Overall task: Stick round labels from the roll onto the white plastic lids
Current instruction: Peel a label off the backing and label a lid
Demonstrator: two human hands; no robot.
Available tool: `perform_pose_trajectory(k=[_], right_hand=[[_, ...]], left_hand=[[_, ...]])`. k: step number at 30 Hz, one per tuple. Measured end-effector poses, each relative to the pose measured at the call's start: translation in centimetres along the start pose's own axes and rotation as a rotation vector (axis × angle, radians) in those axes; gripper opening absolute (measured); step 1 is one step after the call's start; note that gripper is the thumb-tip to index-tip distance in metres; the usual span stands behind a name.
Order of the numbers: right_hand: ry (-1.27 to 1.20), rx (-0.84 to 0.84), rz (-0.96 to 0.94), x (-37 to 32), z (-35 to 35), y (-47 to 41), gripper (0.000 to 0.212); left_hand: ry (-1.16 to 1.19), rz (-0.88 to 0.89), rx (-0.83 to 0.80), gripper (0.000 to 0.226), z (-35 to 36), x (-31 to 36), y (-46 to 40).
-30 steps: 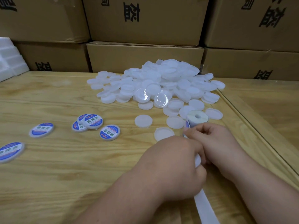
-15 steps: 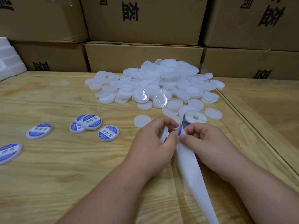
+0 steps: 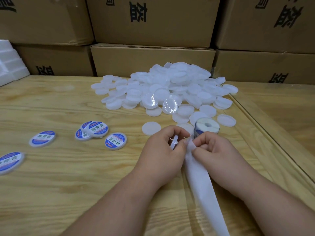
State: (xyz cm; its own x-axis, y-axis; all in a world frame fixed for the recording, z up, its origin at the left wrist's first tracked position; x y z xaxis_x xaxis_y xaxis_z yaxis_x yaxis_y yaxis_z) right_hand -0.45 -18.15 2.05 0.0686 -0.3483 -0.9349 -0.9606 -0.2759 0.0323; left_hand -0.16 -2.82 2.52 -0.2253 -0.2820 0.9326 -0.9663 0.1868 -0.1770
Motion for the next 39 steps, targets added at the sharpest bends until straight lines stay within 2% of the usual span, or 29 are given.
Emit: perform_pose_trajectory(k=[3, 9, 13, 15, 16, 22, 27, 33, 39], right_hand=[[0.008, 0.004, 0.003, -0.1, -0.1, 0.0, 0.01], [-0.061, 0.018, -0.021, -0.5, 0.1, 0.2, 0.017], [-0.099, 0.024, -0.031, -0.3, 0.0, 0.1, 0.02], [-0.153, 0.054, -0.07, -0.2, 0.0, 0.0, 0.009], [-0.162, 0.089, -0.109, -0.2, 0.0, 0.0, 0.01], [-0.027, 0.239, -0.353, -1.4, -0.4, 0.4, 0.032], [0.101, 0.321, -0.419, -2.0, -0.7, 0.7, 0.036], [0.117, 0.324, -0.444, -2.1, -0.7, 0.7, 0.039], [0.075, 0.325, -0.454, -2.2, -0.7, 0.7, 0.021]], left_hand=[[0.047, -0.021, 0.057, 0.027, -0.3, -0.2, -0.1], [0.225, -0.07, 0.286, 0.034, -1.9, -0.8, -0.3], [0.379, -0.115, 0.394, 0.03, -2.8, -1.3, -0.3], [0.406, -0.131, 0.368, 0.024, -2.6, -1.4, -0.3], [0.397, -0.132, 0.346, 0.024, -2.5, -1.3, -0.3], [0.362, -0.087, 0.195, 0.023, -1.4, -0.6, -0.3], [0.331, -0.069, 0.152, 0.023, -1.3, -0.5, -0.3], [0.323, -0.071, 0.137, 0.024, -1.3, -0.5, -0.3], [0.322, -0.068, 0.097, 0.021, -1.2, -0.7, -0.5]])
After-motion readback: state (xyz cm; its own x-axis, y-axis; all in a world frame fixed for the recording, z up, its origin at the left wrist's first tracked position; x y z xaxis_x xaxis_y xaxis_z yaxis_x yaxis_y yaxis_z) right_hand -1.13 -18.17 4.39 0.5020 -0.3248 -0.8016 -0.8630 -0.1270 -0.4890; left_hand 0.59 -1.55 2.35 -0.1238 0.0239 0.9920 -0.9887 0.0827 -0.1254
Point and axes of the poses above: each hand's wrist, its own y-axis away from the middle knuckle, its own z-axis out of the palm, x = y × z, the point moved 5 cm from there along -y, towards the middle knuckle, and after that the axes turned 10 degrees about -x, right-handed, at the moved point
